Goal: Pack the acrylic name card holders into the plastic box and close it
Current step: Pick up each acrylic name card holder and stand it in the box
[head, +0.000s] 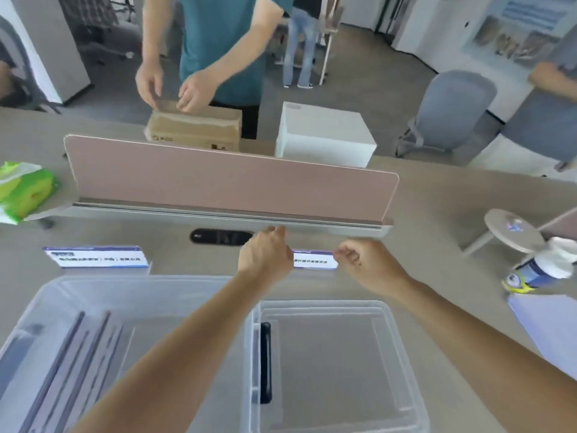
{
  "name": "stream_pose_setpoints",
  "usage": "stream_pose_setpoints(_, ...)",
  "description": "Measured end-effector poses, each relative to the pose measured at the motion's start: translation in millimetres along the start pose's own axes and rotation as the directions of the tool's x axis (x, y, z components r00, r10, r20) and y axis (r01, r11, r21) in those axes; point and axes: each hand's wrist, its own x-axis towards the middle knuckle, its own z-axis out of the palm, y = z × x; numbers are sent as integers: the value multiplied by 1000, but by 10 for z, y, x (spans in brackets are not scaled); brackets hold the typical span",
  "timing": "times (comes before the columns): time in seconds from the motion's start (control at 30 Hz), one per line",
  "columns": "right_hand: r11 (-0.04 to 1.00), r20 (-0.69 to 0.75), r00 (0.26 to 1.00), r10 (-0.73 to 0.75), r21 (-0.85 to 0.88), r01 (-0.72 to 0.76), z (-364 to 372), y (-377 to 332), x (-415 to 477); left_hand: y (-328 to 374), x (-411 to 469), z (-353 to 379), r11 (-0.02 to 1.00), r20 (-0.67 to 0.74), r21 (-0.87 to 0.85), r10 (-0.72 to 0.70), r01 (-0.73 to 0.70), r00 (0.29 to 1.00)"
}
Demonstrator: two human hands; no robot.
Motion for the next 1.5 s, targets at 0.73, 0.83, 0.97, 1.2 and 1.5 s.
stream_pose_setpoints(0.73, 844, 391, 913, -119, -444, 300, 456, 1616, 1250, 194, 1112, 1309, 848, 380, 527, -171, -60, 909)
stream_pose_setpoints(0.83, 867, 426, 902, -62, -426, 261, 631, 1674, 1308, 152, 1207, 1514, 837, 446, 534, -158, -121, 881)
stream_pose_setpoints(0.97, 867, 408, 911, -54, -433, 246, 676, 1737, 1373, 140, 1266, 1709, 821, 519, 550, -190, -156, 833)
stream_pose_setpoints(1.2, 950, 279, 956, -92, -263, 168, 377, 1822, 1296, 329, 1197, 1494, 841, 454, 502, -55, -204, 889)
stream_pose_setpoints(1.5, 852, 257, 959, 116, 471, -229, -309, 1206, 985, 742, 580, 623, 952, 122, 305, -28, -10, 992)
